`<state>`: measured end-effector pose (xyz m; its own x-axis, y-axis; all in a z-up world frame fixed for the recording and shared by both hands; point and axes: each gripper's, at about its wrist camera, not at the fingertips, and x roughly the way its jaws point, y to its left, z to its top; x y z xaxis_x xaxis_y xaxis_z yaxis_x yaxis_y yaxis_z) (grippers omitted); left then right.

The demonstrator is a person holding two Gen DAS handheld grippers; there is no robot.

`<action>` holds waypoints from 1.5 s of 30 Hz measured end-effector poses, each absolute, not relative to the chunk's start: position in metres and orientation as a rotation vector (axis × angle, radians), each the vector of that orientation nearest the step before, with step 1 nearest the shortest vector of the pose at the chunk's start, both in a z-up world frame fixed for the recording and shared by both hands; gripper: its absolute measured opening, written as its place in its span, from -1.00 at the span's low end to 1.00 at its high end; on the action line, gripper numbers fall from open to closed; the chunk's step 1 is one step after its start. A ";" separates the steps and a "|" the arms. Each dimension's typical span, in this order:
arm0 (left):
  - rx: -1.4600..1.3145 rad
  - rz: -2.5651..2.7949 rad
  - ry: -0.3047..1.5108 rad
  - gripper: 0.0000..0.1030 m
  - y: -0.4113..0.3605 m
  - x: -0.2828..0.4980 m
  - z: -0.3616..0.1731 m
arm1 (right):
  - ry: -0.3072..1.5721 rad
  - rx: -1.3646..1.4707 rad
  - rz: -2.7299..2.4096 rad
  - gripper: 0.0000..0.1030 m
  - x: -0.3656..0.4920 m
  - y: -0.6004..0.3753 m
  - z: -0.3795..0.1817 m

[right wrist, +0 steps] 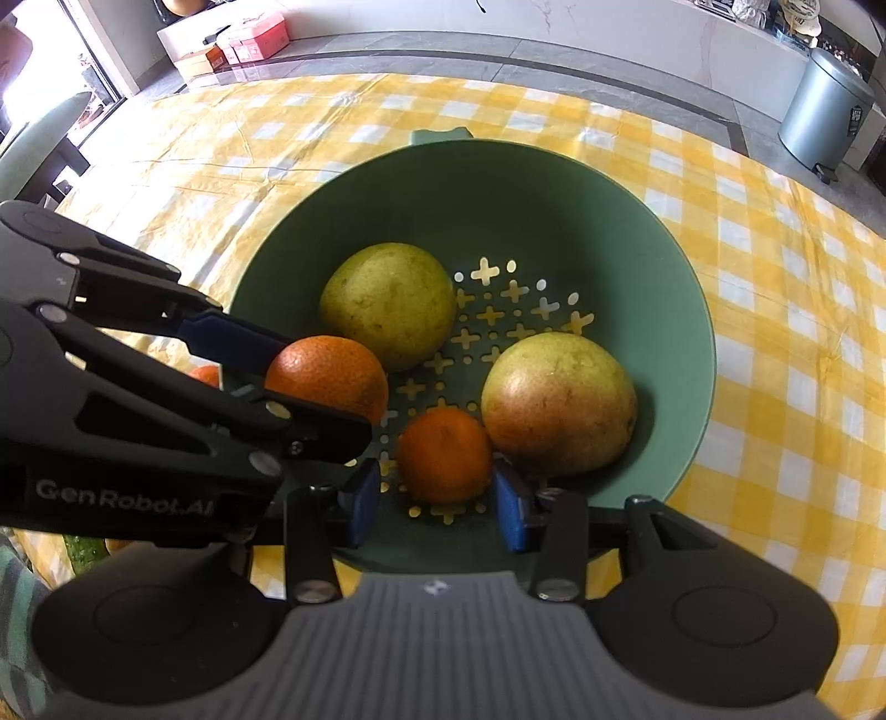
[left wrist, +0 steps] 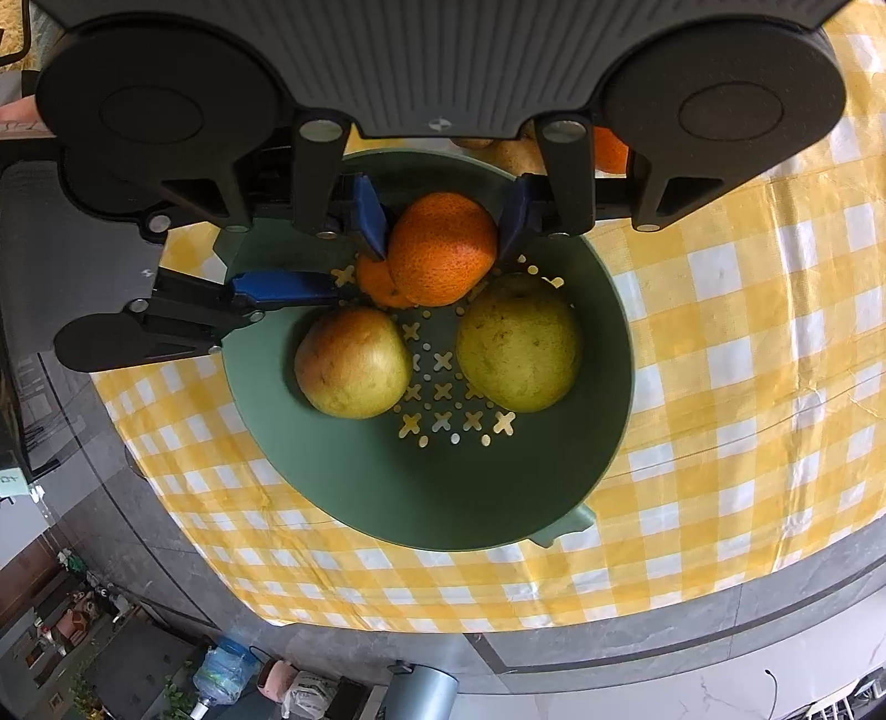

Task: Organize fruits
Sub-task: 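Open both grippers to drop the oranges into the bowl, then move both grippers back toward the remaining oranges and tomato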

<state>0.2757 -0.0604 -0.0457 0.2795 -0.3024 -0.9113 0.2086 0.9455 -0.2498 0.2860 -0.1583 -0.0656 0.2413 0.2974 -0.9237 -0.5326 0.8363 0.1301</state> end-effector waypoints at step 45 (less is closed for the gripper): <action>0.146 -0.268 0.911 0.29 0.015 0.095 0.046 | 0.799 0.076 0.281 0.31 0.103 -0.142 -0.029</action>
<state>0.0948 0.0148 0.0460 0.5829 -0.1669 -0.7952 0.2900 0.9569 0.0118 0.1031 -0.1418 -0.0287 0.6626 0.2775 -0.6957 -0.2201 0.9600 0.1733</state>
